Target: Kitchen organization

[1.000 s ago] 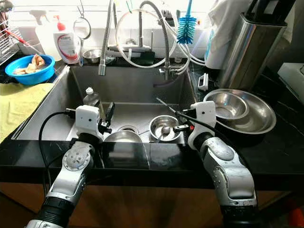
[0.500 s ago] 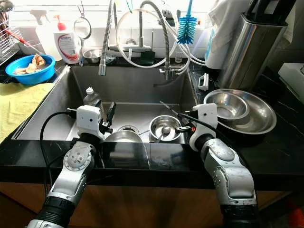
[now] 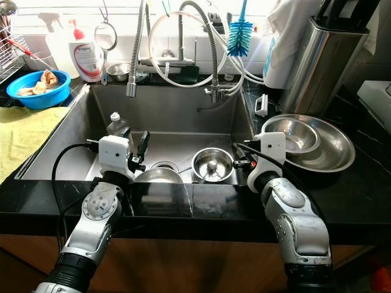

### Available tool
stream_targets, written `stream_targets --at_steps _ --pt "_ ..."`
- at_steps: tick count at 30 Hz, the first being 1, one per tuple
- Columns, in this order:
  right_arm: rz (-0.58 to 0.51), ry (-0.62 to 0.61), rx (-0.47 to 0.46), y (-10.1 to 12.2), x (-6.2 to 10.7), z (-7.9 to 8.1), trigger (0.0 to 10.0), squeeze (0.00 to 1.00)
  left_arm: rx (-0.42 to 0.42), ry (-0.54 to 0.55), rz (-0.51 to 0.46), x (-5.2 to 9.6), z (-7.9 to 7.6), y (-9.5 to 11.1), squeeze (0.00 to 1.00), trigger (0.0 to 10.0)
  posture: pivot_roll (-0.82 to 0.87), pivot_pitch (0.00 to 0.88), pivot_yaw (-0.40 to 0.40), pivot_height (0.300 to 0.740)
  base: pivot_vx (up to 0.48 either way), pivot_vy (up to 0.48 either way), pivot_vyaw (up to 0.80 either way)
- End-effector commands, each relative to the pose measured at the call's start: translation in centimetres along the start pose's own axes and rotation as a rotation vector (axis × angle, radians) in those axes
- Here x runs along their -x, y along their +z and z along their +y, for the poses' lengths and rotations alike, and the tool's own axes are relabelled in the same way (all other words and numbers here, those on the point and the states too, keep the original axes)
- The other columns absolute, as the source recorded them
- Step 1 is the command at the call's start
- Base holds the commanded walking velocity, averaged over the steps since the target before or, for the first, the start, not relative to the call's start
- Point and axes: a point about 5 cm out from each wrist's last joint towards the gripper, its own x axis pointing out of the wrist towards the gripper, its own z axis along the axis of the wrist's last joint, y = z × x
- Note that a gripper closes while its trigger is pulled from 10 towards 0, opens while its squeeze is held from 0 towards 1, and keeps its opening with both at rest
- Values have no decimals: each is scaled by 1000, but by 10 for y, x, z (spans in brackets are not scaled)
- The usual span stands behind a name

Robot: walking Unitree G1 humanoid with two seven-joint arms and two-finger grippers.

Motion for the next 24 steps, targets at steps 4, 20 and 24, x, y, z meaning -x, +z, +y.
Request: stream_targets --at_steps 4,20,24 --pt "-43 -22 0 4 2 -1 10000 918 -8 7 6 0 1 -3 0 10000 -146 0 -21 740 0 0 0" --pt "-330 -337 -64 61 22 -42 10000 1000 -10 1 3 -4 1 -3 0 10000 -156 0 -13 740 0 0 0" --pt "-371 -415 -87 69 28 -54 10000 1000 -14 2 7 -3 3 -3 0 10000 -155 0 -9 740 0 0 0"
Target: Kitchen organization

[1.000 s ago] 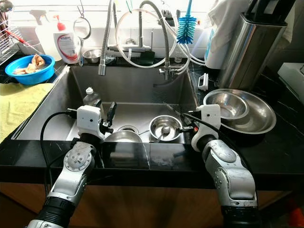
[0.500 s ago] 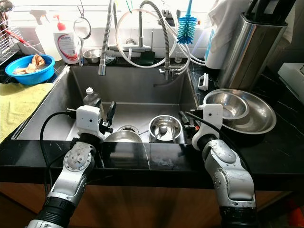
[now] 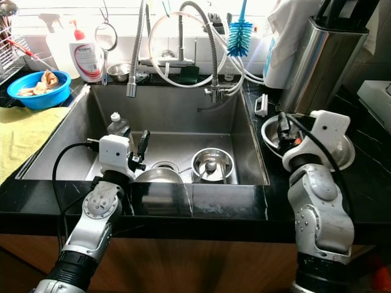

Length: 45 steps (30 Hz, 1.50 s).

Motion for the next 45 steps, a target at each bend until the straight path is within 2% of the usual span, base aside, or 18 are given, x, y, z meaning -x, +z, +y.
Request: stream_targets --at_steps 1,2,3,5,10,20,26,37,45 --pt "-41 -65 -18 12 -1 -9 10000 1000 -16 3 10 0 3 -2 0 10000 -153 0 -7 740 0 0 0" --pt "-40 -82 -19 13 -2 -11 10000 1000 -18 2 11 0 3 -2 0 10000 -153 0 -6 740 0 0 0" --pt "25 -157 7 4 -4 -21 10000 0 -21 2 8 -1 5 -1 0 10000 -152 0 -5 740 0 0 0" --pt "63 -209 4 -1 -6 -28 10000 0 -23 4 6 -3 6 0 0 10000 -146 0 -5 740 0 0 0" --pt "38 -253 -50 5 -11 -28 10000 0 -26 5 5 -5 6 1 0 10000 -144 0 -4 740 0 0 0" --pt "67 -258 -58 9 -20 -25 10000 0 -26 11 7 -4 7 1 0 10000 -146 0 -2 740 0 0 0" --pt "130 -326 -105 -1 -19 -36 10000 0 -21 4 11 -4 5 1 0 10000 -149 0 3 740 0 0 0" --pt "159 -322 -129 -6 -19 -37 10000 0 -22 -2 18 -4 5 0 0 10000 -147 0 6 740 0 0 0" --pt "182 -250 -154 -10 -22 -28 10000 0 -21 -5 16 -5 4 1 0 10000 -144 0 7 740 0 0 0"
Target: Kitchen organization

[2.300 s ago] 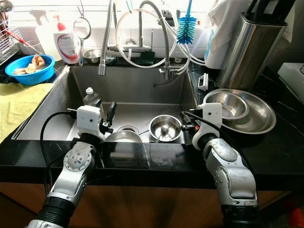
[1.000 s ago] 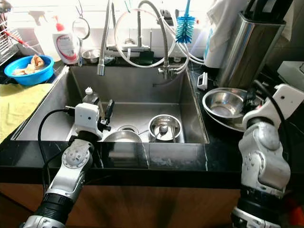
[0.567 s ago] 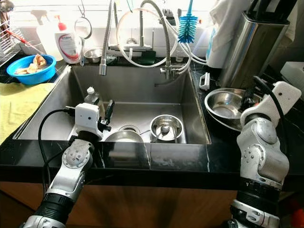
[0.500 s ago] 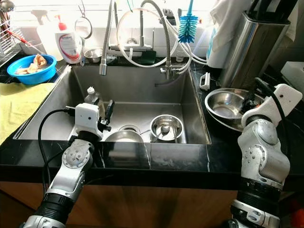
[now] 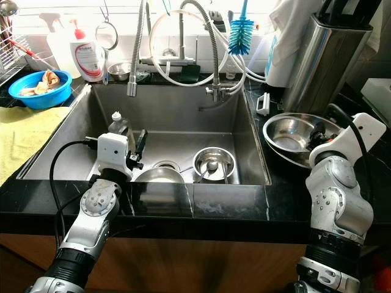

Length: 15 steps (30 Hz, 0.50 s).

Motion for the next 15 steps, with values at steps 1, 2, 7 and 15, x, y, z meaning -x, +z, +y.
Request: stream_targets --at_steps 1,2,7,15 --pt "12 31 -21 1 -1 7 10000 1000 -5 -10 -1 -3 -1 2 0 10000 -144 0 6 740 0 0 0" --pt "15 33 -25 0 -1 8 10000 1000 -6 -10 -1 -2 -1 2 0 10000 -144 0 6 740 0 0 0" --pt "21 39 -24 0 -2 9 10000 0 -8 -11 1 -3 -1 2 0 10000 -141 0 6 740 0 0 0" --pt "45 44 -37 -7 -2 10 10000 0 -21 -20 2 -4 -1 2 0 10000 -144 0 6 740 0 0 0"
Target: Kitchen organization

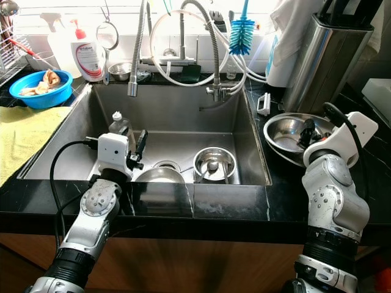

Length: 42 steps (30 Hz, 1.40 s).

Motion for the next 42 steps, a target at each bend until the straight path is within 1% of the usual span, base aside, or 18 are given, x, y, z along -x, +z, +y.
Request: stream_targets --at_steps 1,4,5,14,15,16,17,22,31,37,40,42 --pt "30 12 -8 -5 -1 4 10000 0 -19 -19 -7 -5 -2 3 0 10000 -144 0 6 740 0 0 0" --pt "58 24 -14 -10 -2 6 10000 0 -22 -26 -10 -5 -4 4 0 10000 -141 0 2 740 0 0 0" --pt "76 28 -32 -13 -2 7 10000 0 -33 -37 -13 -3 -5 4 0 10000 -138 0 -1 740 0 0 0" --pt "87 33 -50 -16 -4 10 10000 0 -38 -32 -11 -2 -3 3 0 10000 -134 0 0 740 0 0 0" --pt "86 32 -53 -16 -4 10 2824 0 -39 -32 -11 -2 -3 3 0 10000 -133 0 0 740 0 0 0" --pt "84 29 -56 -15 -4 10 2824 0 -39 -33 -12 -2 -3 3 0 10000 -134 0 1 740 0 0 0" --pt "81 27 -61 -15 -4 10 0 0 -39 -33 -13 -3 -3 4 0 10000 -135 0 2 740 0 0 0" --pt "74 11 -68 -13 -4 7 0 0 -39 -37 -17 -5 -4 5 0 10000 -136 0 3 740 0 0 0" --pt "58 3 -76 -10 -4 7 0 0 -37 -39 -20 -4 -5 5 0 10000 -136 0 7 740 0 0 0" --pt "27 -17 -79 -3 -3 7 0 0 -26 -42 -29 -5 -7 6 0 10000 -140 0 5 740 0 0 0" --pt "-16 -45 -89 4 -2 5 0 0 -22 -46 -32 -6 -10 7 0 10000 -140 0 4 740 0 0 0" --pt "-34 -46 -97 9 -1 6 0 0 -22 -46 -34 -5 -10 7 0 10000 -140 0 2 740 0 0 0"
